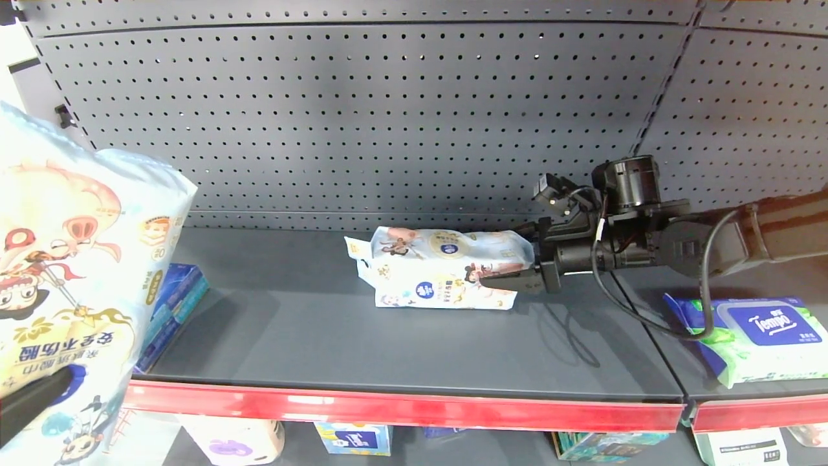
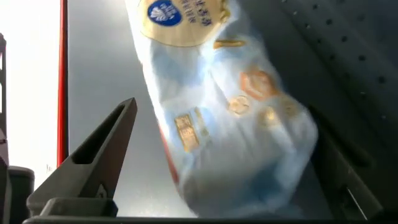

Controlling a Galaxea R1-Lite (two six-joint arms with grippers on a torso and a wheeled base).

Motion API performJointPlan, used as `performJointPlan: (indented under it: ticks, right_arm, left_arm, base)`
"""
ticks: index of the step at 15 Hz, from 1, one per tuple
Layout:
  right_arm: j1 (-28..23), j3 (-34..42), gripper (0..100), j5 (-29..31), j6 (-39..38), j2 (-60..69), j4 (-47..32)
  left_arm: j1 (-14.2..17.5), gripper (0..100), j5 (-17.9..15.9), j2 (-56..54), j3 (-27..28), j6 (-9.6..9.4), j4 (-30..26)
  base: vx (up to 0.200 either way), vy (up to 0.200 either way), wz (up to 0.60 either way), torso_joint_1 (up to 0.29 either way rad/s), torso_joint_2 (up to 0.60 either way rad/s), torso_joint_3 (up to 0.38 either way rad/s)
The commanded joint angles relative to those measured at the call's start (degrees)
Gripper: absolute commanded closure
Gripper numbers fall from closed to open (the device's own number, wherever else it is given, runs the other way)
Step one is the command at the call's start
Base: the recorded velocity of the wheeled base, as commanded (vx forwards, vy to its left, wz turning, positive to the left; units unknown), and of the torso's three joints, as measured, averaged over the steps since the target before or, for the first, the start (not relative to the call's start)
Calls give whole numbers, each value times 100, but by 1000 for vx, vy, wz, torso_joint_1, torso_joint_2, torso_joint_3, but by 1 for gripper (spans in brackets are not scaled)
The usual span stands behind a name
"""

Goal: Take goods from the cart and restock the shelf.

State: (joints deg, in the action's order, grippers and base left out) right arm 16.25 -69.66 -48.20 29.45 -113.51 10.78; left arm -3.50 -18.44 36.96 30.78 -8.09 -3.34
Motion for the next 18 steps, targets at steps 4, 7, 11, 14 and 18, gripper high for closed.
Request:
performJointPlan:
  ticks: [4, 7, 11, 14, 18]
  right_arm:
    - [62, -30, 100, 48, 149, -251, 12]
    - [115, -22, 100, 48, 175, -198, 12]
    - [291, 805, 100, 30, 184, 479, 3]
    - [379, 1719, 100, 48, 395, 1050, 12]
    - [458, 2413, 100, 92, 518, 1437, 12]
  left_arm:
    - [-2, 100, 16, -5, -11, 1, 0]
    - [-2, 100, 16, -22, -28, 1, 0]
    - [-2, 100, -1, -31, -37, 10, -9]
    - [-2, 100, -10, -22, -37, 18, 0]
    - [-2, 100, -19, -40, -55, 45, -9]
  base:
    - [0, 0, 0, 0, 0, 0]
    - [0, 0, 0, 0, 0, 0]
    - [0, 0, 0, 0, 0, 0]
    - [0, 0, 0, 0, 0, 0]
    - [0, 0, 0, 0, 0, 0]
